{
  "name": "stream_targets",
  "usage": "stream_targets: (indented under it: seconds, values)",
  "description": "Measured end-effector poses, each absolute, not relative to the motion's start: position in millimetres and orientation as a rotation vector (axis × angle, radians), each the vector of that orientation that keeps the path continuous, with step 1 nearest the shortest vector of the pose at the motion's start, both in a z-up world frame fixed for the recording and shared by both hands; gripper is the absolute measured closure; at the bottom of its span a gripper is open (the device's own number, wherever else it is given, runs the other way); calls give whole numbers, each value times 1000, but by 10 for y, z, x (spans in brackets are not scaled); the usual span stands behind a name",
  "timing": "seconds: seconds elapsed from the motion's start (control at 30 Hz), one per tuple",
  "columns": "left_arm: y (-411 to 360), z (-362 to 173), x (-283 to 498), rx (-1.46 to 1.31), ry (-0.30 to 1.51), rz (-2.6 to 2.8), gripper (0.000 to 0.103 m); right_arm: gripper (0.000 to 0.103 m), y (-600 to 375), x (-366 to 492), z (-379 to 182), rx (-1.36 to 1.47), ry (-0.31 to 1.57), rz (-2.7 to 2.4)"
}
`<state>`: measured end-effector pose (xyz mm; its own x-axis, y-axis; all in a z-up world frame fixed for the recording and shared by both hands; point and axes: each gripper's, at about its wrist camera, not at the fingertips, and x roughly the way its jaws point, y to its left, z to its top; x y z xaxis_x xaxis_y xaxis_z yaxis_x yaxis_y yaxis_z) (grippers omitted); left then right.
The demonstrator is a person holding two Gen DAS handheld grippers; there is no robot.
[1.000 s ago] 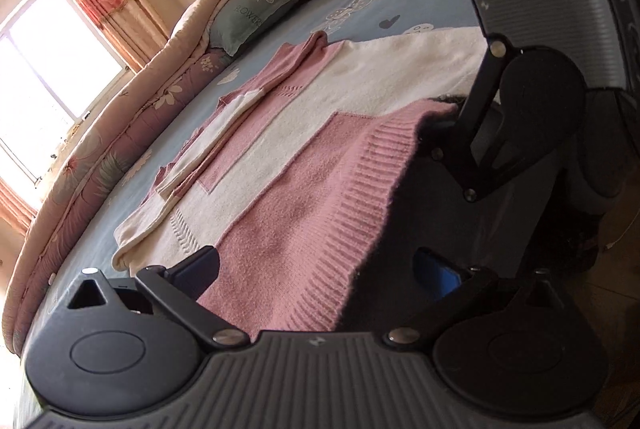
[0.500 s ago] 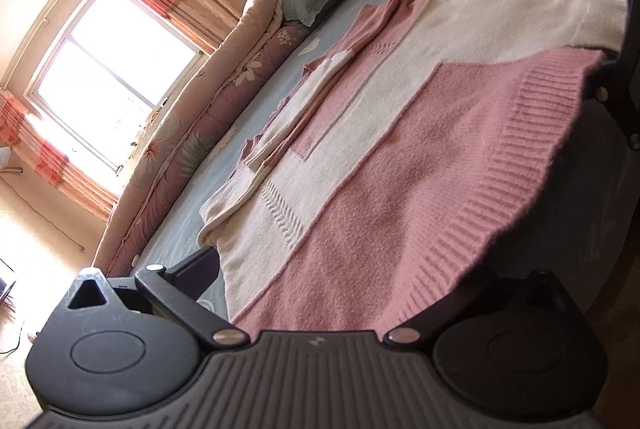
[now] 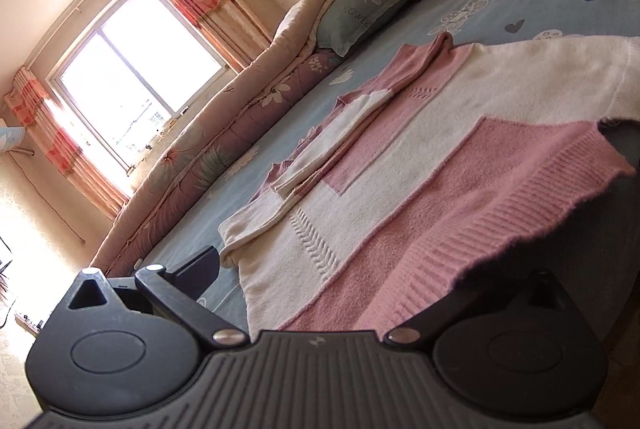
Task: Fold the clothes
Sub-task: 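Carry the held hem up and over toward the sweater collar with both grippers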
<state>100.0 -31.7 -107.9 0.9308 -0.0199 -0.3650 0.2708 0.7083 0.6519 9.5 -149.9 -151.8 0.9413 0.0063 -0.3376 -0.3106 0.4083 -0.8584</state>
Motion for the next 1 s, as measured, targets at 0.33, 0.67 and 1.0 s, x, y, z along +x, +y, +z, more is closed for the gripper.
stream_targets:
  seconds: [0.33,0.67,1.0]
  values:
    - [-273,-1077,1012,741,346,-184,1,0,-1698,203,-1619,-1291,393,182]
    - [-296,-1102,966,758,355,-186,1,0,-1743,329,-1505,-1223,356,128]
    - [-337,-1140,968,771,367,-196,1,0,-1867,448,-1623,-1224,385,32]
